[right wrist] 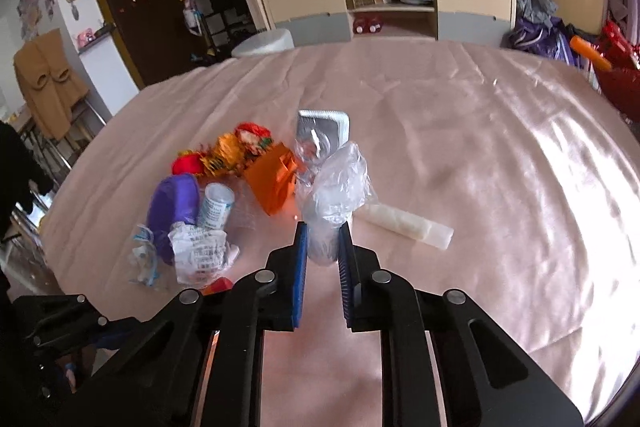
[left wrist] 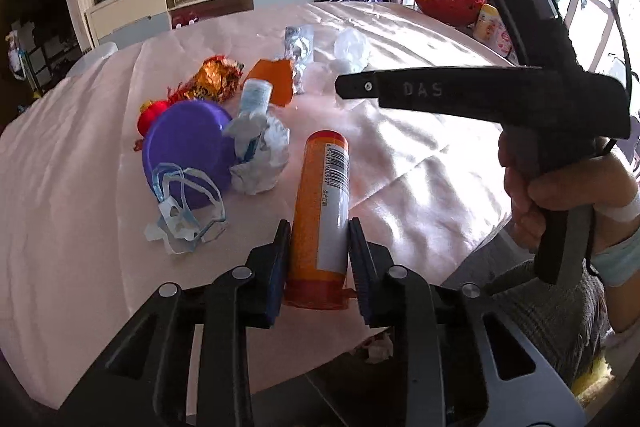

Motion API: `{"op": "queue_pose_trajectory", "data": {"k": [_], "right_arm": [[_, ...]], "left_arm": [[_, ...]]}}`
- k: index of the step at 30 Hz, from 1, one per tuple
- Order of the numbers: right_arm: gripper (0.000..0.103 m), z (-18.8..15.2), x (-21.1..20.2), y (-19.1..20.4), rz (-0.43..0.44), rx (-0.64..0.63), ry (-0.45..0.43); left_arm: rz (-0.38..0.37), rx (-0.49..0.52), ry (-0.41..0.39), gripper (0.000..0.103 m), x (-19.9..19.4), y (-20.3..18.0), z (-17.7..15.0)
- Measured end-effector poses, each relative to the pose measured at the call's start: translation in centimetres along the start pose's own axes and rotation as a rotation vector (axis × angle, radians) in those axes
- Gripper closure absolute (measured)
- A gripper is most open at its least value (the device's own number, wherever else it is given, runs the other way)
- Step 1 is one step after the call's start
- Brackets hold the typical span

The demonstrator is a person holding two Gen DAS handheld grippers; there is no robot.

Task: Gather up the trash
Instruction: 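Lower the orange tube and plastic bag into the black bin and release both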

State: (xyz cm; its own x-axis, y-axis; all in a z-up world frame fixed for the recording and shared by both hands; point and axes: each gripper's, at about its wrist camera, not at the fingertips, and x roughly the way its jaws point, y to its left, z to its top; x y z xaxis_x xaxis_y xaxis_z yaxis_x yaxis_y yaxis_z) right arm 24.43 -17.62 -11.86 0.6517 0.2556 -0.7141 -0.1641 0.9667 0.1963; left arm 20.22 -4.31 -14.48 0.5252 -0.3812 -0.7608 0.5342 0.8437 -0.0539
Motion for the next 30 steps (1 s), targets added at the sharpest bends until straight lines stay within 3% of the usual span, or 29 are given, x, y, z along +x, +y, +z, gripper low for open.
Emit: {"op": "queue_pose_trajectory", "data": {"k": [9, 18, 30], "right_arm": [[0.087, 0.2, -7.1, 0.8, 0.011, -0.028, -0.099], [0.087, -3.1, -14.8, 0.2, 0.011, -0.046, -0.168], [0.087, -10.6, -15.1, -2.5, 0.04, 0.009, -0.056]], "left_arm": [[0.064, 0.008, -0.084, 0.076, -5.4, -2.1, 0.9], [0.139, -0.029, -0.125, 0.076, -10.6, -5.3, -1.4], [0.149, -0.182, -0.045, 0.076, -10.6, -6.7, -8.8]]}}
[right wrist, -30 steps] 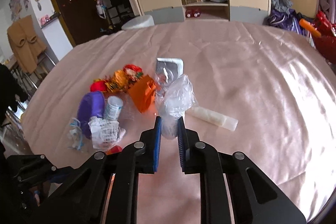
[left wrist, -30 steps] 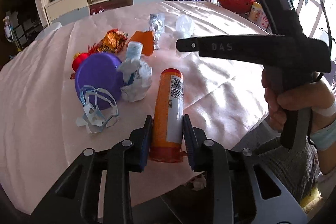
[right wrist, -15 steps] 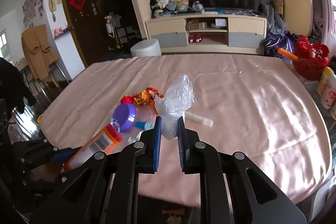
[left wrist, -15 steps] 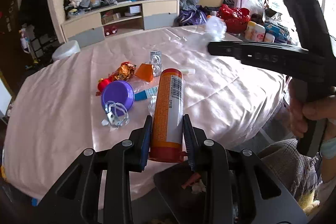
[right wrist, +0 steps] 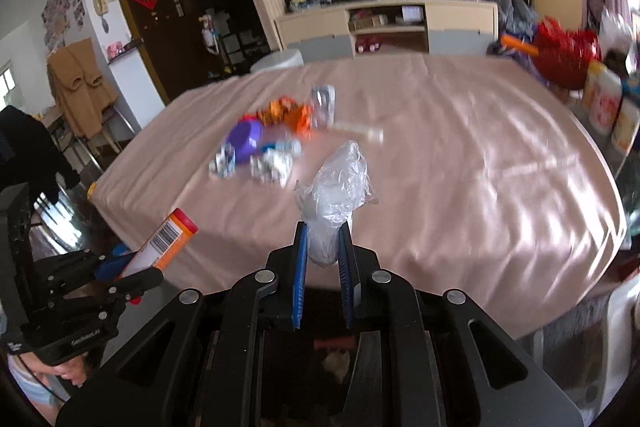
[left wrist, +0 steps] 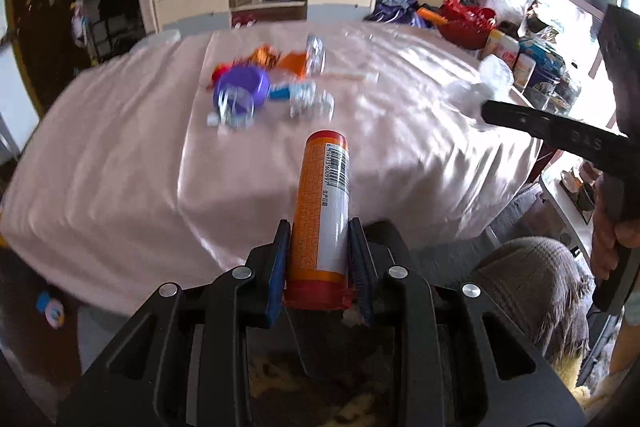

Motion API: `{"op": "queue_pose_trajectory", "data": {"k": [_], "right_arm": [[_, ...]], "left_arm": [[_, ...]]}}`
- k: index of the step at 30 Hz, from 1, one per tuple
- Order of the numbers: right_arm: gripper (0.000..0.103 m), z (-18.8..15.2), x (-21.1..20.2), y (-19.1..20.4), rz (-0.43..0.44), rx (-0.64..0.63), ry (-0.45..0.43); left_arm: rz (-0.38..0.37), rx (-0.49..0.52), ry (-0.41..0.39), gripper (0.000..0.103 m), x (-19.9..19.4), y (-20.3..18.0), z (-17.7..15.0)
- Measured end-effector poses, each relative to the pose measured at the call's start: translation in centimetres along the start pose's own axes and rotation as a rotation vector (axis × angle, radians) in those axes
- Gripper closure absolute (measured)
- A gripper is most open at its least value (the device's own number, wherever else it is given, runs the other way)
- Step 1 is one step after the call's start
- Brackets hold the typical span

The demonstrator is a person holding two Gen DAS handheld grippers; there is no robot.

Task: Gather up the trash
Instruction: 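Lower the orange tube and plastic bag into the black bin and release both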

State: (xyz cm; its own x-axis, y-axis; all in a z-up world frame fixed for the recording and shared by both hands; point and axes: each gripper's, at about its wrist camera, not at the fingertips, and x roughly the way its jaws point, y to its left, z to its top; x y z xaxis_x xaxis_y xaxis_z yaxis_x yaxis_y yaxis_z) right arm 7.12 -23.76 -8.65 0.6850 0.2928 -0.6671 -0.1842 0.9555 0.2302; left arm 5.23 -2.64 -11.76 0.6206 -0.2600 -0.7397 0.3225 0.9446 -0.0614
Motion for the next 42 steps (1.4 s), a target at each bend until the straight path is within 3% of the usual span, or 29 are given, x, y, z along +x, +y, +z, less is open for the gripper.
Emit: {"op": "queue_pose_trajectory", "data": {"k": [8, 16, 20, 31, 33, 35, 42], "right_arm": [[0.087, -5.7, 2.6, 0.0, 0.035, 0.061, 0.126], [0.087, -10.9, 6.6, 0.0, 0.076, 0.112, 0.291], [0.087, -12.3, 8.1, -0.1, 0.055, 0.125, 0.356], [0.083, -12.3, 8.5, 1.0, -0.01, 0.078, 0.366], [0.074, -12.2, 8.5, 1.0, -0.001, 0.085, 0.367], [0.044, -12.0, 8.6, 1.0, 0.0, 0.088, 0.362], [0.036, -11.3, 8.3, 1.1, -0.026, 0.074, 0.329]], "left_arm": [[-0.015, -0.094, 0.096, 0.076, 3.0, 0.6, -5.2], [-0.032, -0.12, 0.191, 0.076, 6.3, 0.1, -8.0], [-0.046, -0.118, 0.229, 0.076, 7.7, -0.5, -9.0], [-0.019, -0.086, 0.255, 0.075, 9.1, -1.0, -9.6], [-0.011, -0.084, 0.258, 0.071, 9.1, -1.0, -9.4], [-0.007, -0.088, 0.261, 0.062, 9.1, -0.9, -9.3], [0.002, -0.098, 0.256, 0.051, 8.7, -0.3, -8.9]]}}
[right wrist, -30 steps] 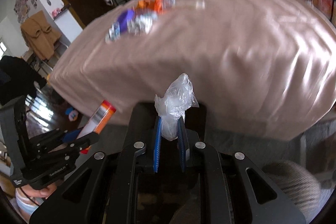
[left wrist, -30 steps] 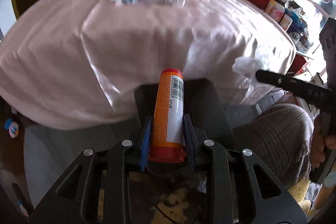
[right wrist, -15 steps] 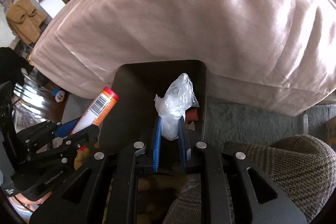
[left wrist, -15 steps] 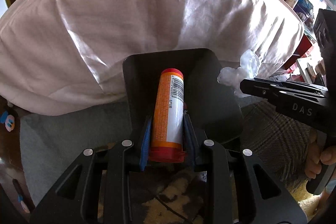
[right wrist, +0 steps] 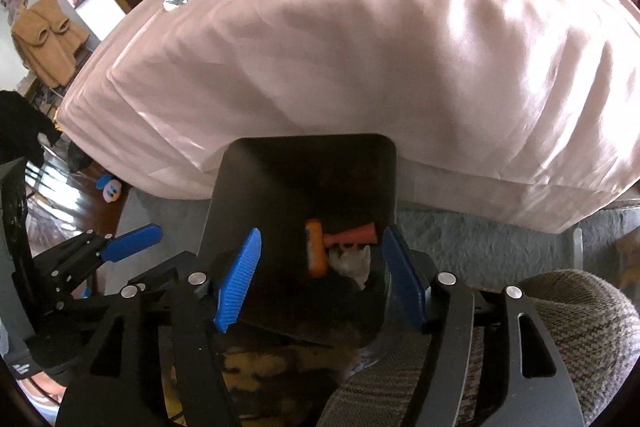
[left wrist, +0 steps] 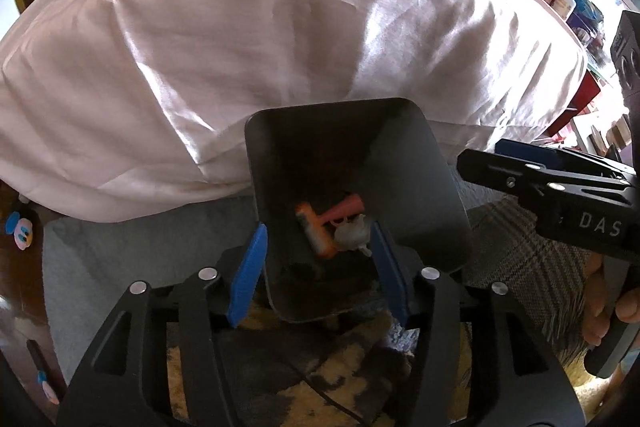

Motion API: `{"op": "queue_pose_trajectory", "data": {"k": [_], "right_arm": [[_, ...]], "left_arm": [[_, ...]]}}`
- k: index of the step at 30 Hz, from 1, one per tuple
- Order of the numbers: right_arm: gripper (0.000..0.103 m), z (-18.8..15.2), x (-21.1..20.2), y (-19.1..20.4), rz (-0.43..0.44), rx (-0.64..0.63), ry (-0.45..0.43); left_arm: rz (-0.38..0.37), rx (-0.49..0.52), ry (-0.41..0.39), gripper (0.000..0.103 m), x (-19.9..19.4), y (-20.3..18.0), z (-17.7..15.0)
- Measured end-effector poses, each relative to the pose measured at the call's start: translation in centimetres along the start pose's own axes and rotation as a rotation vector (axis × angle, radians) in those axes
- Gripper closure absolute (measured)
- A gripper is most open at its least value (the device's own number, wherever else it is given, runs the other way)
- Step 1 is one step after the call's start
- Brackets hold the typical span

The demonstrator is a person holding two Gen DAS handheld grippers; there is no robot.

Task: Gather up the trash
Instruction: 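Lower the orange tube and plastic bag into the black bin and release both, then grasp the white mask with the left tool while the right tool grasps the foil ball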

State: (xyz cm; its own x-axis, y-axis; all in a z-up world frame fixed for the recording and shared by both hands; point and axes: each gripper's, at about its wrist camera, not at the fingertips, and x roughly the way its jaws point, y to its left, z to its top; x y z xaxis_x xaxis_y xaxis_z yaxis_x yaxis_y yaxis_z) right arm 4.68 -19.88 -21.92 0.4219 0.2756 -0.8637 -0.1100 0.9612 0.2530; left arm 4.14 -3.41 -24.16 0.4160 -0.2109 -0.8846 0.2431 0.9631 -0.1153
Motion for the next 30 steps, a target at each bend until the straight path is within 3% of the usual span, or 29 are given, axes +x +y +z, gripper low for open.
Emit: {"op": "queue_pose_trajectory", "data": {"k": [13, 18, 21, 30], "right_arm": [[0.035, 1.7, -3.1, -0.6, 0.016, 0.028, -0.076], [0.035, 3.4, -5.5, -1.4, 0.035, 0.05, -0.15], [0.035, 5.0, -6.6, -1.4, 0.036, 0.044, -0.194], [0.033, 9.0, -5.7, 1.1, 0.047, -0.012, -0.234]], "left_arm": [[0.016, -0.032, -0.092, 0.05, -3.6, 1.9, 1.5], [0.074, -0.059, -0.159, 0.039, -5.9, 3.4, 2.8], [0.098, -0.068, -0.19, 0.037, -7.1, 4.3, 3.7], [0.143, -0.077, -0.249, 0.029, -7.9, 6.9, 7.8]]}}
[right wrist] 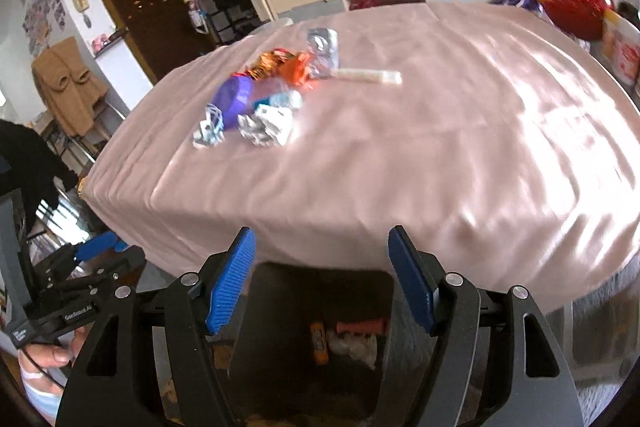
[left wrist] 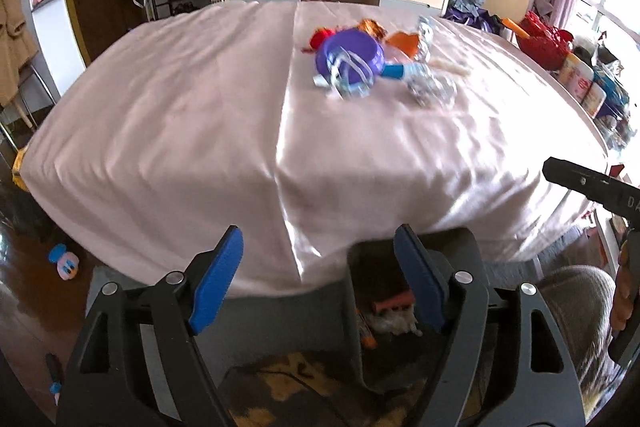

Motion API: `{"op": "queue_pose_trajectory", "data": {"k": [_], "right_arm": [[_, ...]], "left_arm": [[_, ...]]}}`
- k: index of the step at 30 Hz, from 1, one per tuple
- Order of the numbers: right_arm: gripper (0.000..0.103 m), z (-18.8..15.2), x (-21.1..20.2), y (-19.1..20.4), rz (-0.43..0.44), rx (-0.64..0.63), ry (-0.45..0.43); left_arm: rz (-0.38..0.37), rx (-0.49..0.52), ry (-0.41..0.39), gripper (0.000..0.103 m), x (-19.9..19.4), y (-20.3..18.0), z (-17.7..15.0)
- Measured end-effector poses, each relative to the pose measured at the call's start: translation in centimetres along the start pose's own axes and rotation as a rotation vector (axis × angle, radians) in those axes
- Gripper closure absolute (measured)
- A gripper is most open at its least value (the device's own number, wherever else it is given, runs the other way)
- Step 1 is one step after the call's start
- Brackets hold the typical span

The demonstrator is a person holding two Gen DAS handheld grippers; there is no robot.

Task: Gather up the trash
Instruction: 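Grasp the white mask with the left tool while the right tool grasps the foil ball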

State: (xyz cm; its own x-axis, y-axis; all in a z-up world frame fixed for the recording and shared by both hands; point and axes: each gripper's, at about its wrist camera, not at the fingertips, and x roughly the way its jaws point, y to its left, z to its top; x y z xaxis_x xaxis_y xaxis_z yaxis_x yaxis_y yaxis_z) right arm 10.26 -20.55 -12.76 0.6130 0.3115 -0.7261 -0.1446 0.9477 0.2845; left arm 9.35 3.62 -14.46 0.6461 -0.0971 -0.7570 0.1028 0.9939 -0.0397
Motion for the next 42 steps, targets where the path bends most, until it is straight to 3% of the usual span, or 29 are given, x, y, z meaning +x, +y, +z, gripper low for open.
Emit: {"op": "queue_pose_trajectory", "data": {"k": [12, 14, 19, 24, 26, 29, 31, 33, 37, 42], "right_arm": [[0.037, 4.3, 4.2, 2.9, 0.03, -0.054, -0.03], [0.048, 4.8, 5.0, 3.2, 0.04, -0.058, -0.025], [0.054, 5.9, 7.7, 3.7, 0.042, -0.067, -0.002], [0.071, 6.1, 9.0, 3.8, 0.03, -0.079, 0.006], [0.084, 6.0, 9.4, 3.6, 0.024, -0.083, 0.009], [0.092, 6.0, 9.4, 3.1, 0.03, -0.085, 0.01], [0.093, 6.0, 9.3, 2.7, 0.04, -0.077, 0.013], [0.093, 5.9, 9.1, 2.3, 0.037, -0.073, 0.012], [0.093, 5.8, 8.5, 1.4, 0.044, -0.046, 0.021], [0.093, 5.3, 7.3, 0.7, 0.053, -0.032, 0.027]], "left_arm": [[-0.001, 0.043, -0.013, 0.036, 4.3, 0.3, 5.0], [-0.005, 0.053, -0.016, 0.037, 4.9, 0.1, 5.7], [-0.01, 0.065, -0.021, 0.039, 6.4, 0.0, 7.4], [-0.024, 0.069, -0.017, 0.04, 7.8, -0.4, 8.5], [-0.028, 0.074, -0.015, 0.04, 8.3, -0.7, 8.9], [-0.038, 0.082, -0.01, 0.04, 9.1, -1.3, 9.4], [-0.046, 0.092, -0.002, 0.045, 9.7, -1.9, 9.7], [-0.049, 0.099, 0.007, 0.057, 10.3, -2.3, 9.8], [-0.054, 0.1, 0.009, 0.066, 10.5, -2.9, 10.1], [-0.068, 0.105, 0.02, 0.086, 9.9, -3.4, 9.6]]}}
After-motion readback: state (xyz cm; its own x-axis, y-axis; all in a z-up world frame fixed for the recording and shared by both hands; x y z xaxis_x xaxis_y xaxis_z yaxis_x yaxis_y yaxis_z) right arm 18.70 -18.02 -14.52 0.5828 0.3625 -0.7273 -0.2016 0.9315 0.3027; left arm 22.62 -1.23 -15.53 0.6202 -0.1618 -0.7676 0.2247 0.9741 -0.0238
